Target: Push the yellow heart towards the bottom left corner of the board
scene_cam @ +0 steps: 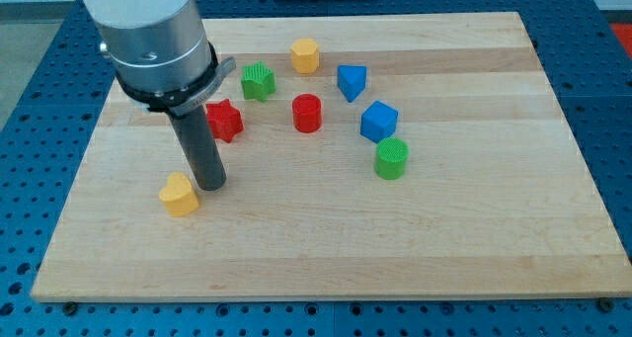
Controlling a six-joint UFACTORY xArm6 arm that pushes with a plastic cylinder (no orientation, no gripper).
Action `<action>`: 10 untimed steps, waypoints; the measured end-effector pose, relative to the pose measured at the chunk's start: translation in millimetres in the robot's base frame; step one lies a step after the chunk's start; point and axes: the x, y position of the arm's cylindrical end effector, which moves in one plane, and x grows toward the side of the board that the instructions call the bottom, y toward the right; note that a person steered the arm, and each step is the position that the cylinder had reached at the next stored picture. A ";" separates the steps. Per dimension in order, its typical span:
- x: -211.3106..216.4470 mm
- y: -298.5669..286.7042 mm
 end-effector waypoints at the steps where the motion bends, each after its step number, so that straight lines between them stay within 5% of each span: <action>1: 0.0 0.0; 10: 39.5 -38.9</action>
